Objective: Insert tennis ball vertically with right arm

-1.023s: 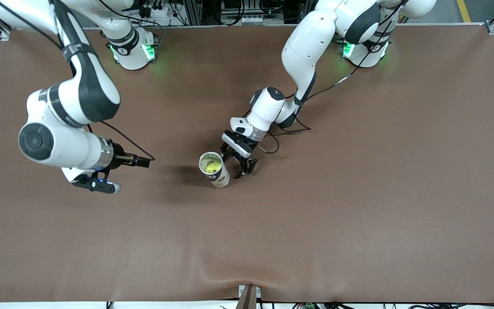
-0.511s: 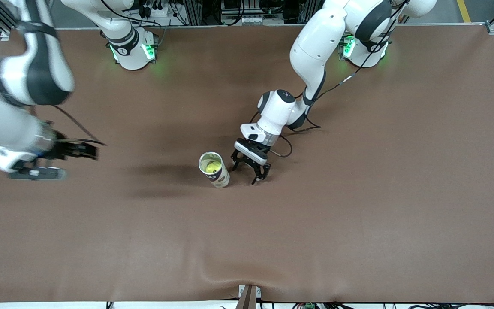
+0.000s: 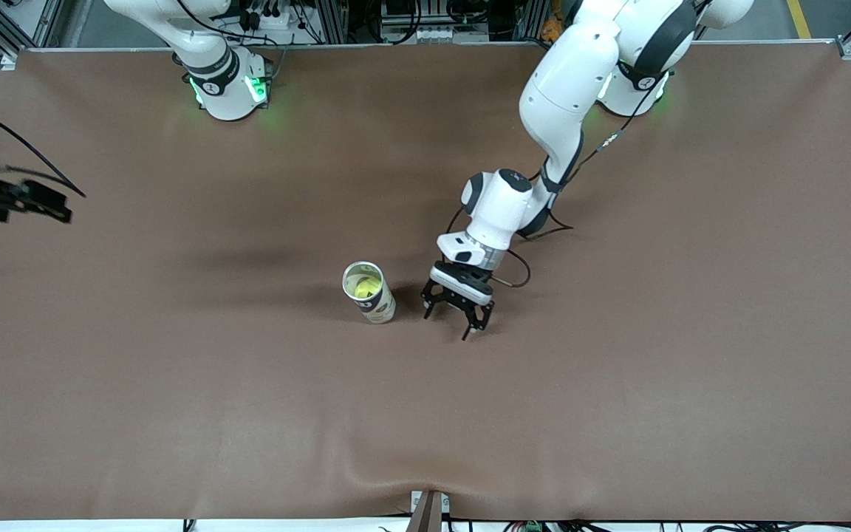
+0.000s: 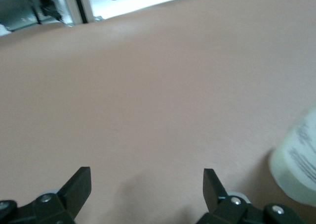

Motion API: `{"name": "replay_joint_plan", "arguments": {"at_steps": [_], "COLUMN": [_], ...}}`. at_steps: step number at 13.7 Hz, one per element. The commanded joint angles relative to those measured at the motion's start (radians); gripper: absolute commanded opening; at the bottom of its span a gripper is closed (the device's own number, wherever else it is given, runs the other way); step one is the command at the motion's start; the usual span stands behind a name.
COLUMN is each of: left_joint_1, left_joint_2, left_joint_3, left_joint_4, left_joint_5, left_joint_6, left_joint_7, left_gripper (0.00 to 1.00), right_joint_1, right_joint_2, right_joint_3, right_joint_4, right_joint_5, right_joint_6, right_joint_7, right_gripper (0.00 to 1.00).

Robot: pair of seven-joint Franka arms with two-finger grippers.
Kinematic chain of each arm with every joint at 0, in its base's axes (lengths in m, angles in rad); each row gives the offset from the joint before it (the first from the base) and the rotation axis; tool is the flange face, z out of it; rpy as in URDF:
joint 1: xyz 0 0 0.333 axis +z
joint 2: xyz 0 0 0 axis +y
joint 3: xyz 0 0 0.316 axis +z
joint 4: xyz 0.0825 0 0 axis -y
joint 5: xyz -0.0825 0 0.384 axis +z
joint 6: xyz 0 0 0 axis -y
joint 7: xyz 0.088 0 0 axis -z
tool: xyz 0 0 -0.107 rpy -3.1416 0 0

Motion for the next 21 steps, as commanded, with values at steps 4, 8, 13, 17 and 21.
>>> {"name": "replay_joint_plan", "arguments": {"at_steps": [4, 8, 13, 17, 21], "left_joint_1": [0.087, 0.145, 0.231, 0.307, 0.324], "left_joint_2": [-0.015, -0.055, -0.163, -0.271, -0.344], "left_joint_3": [0.000, 0.000, 0.002, 0.005, 0.078], "left_joint_4": [0.106, 0.136, 0.145, 0.146, 0.198], "left_joint_5": [0.009, 0.043, 0.087, 0.170, 0.292], "left_joint_6": [-0.070, -0.171, -0.417, -0.662, -0.930], "left_joint_7": [0.008, 0.010, 0.008, 0.007, 0.004], "left_gripper": [1.00, 1.00, 1.00, 1.00, 1.00], "right_joint_1": [0.021, 0.023, 0.043, 0.047, 0.064], "right_joint_2": [-0.078, -0.078, -0.068, -0.052, -0.060], "right_joint_3": [-0.046, -0.044, -0.041, -0.041, -0.026], "right_joint_4": [-0.004, -0.018, -0.010, 0.022, 0.066], "right_joint_5": [0.001, 0.080, 0.066, 0.064, 0.049], "right_joint_6": [-0.078, -0.080, -0.061, -0.051, -0.084], "right_joint_7": [-0.055, -0.044, -0.055, -0.046, -0.039], "right_gripper": [1.00, 1.00, 1.00, 1.00, 1.00]}}
